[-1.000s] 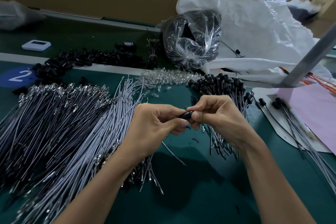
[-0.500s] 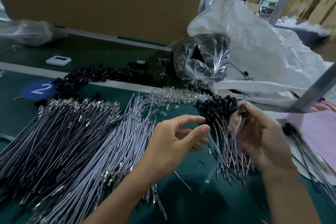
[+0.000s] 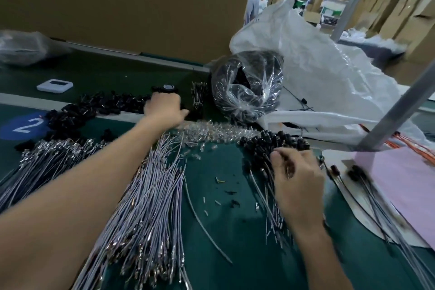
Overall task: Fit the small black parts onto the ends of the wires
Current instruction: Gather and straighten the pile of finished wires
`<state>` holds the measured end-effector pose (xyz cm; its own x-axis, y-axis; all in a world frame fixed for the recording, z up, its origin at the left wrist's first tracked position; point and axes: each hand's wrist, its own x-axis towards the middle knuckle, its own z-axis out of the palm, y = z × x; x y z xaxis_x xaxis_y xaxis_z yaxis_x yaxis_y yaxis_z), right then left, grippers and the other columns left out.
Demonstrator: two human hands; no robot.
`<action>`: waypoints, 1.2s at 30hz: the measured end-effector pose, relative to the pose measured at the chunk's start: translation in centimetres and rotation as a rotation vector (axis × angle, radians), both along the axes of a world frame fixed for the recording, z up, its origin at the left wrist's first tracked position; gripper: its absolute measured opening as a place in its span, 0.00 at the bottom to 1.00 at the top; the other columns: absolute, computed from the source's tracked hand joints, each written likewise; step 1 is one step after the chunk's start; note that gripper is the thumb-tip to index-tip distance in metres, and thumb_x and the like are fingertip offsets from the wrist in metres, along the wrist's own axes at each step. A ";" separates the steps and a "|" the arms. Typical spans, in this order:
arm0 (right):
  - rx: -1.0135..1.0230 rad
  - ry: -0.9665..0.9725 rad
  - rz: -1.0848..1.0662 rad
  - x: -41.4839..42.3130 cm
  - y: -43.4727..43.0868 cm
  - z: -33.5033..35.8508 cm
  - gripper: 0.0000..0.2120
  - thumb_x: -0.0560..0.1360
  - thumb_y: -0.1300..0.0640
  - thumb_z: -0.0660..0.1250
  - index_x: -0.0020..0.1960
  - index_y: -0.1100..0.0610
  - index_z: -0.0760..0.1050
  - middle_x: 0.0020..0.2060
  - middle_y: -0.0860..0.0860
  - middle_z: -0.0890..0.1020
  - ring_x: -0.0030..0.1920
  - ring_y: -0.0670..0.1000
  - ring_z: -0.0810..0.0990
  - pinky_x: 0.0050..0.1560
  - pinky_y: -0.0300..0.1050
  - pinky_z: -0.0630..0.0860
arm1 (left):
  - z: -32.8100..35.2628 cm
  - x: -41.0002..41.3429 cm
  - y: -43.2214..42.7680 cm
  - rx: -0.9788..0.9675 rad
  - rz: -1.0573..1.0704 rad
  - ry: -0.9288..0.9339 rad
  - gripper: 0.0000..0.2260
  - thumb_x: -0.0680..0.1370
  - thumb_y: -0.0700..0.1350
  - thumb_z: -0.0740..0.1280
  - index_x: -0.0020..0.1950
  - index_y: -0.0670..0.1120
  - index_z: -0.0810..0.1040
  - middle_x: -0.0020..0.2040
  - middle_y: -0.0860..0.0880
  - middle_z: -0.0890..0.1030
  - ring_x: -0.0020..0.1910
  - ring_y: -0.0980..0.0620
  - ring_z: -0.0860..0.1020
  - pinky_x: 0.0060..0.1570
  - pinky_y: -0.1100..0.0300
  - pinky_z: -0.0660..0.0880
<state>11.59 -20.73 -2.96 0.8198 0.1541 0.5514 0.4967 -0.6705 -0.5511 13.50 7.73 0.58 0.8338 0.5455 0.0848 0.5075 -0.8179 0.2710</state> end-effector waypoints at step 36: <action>-0.003 0.055 0.274 -1.1 1.5 -1.6 0.09 0.79 0.51 0.64 0.47 0.53 0.82 0.38 0.40 0.78 0.42 0.43 0.77 0.41 0.31 0.70 | -6.3 7.5 3.6 -0.304 -0.125 -0.196 0.19 0.82 0.44 0.62 0.73 0.44 0.68 0.72 0.38 0.64 0.66 0.36 0.69 0.66 0.50 0.68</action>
